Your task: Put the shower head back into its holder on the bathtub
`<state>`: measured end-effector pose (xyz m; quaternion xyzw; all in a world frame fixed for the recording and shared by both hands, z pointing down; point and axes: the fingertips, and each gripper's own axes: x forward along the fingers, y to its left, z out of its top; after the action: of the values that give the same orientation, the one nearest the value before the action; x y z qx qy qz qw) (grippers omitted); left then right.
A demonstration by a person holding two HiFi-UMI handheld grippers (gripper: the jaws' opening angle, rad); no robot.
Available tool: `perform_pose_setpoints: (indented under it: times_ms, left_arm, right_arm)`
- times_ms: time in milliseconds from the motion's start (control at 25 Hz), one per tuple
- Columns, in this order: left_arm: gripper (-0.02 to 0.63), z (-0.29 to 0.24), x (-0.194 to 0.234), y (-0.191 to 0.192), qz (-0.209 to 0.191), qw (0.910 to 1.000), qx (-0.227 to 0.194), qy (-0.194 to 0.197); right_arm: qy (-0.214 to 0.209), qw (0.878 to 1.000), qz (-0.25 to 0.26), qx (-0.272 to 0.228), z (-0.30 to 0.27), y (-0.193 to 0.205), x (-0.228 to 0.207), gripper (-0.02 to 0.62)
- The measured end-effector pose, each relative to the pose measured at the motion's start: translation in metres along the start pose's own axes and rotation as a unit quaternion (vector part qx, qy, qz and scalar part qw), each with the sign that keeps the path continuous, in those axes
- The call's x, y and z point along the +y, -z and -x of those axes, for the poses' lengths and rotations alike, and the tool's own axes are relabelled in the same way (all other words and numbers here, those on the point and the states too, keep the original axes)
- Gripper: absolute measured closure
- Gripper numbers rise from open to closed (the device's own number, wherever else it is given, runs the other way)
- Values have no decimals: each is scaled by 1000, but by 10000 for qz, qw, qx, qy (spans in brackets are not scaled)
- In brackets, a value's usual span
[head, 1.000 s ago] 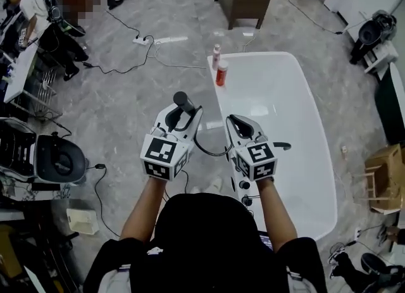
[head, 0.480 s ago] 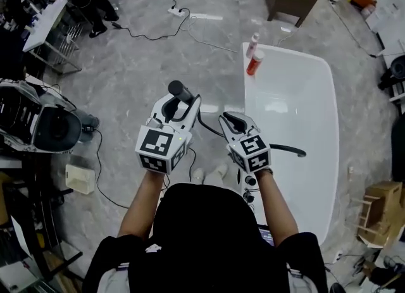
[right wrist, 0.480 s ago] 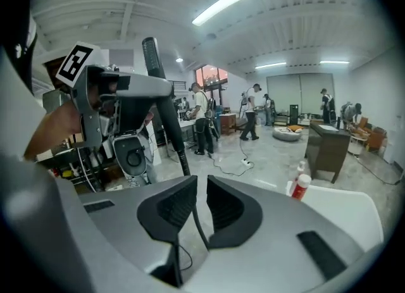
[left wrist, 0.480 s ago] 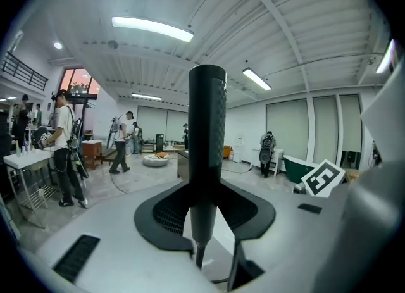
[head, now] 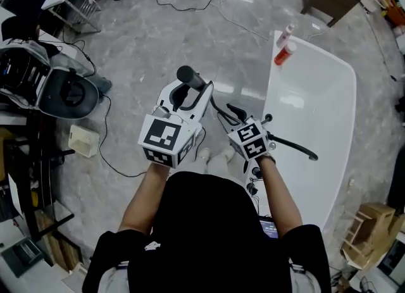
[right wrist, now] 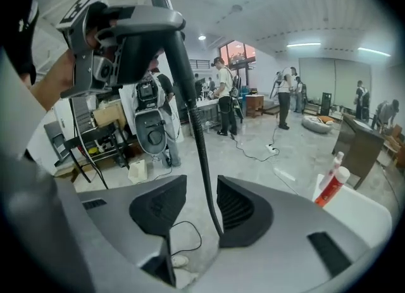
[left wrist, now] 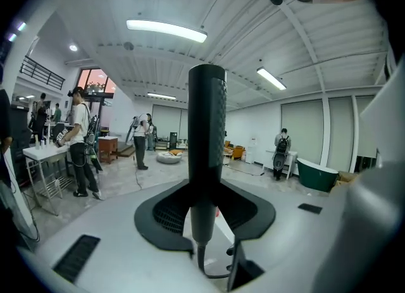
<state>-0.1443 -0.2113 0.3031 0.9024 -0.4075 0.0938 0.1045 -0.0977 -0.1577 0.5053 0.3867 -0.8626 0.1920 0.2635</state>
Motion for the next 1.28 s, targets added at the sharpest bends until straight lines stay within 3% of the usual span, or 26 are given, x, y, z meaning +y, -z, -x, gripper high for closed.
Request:
perform_pose_setpoints:
  times_ms: [400, 680, 920, 1280]
  left_arm:
    - [462, 50, 31, 15, 93, 9996, 67, -259]
    - [462, 52, 44, 20, 172, 9992, 94, -334]
    - [462, 56, 54, 20, 215, 9991, 55, -359]
    - [462, 65, 67, 20, 313, 9988, 6, -372]
  right_arm:
    - [-352, 9981, 422, 289, -62, 10, 46, 410]
    - [-427, 9944, 786, 562, -100, 24, 50, 405]
    - [-390, 9936, 813, 678, -122, 28, 52, 405]
    - [-164, 9928, 949, 716, -132, 23, 51, 480]
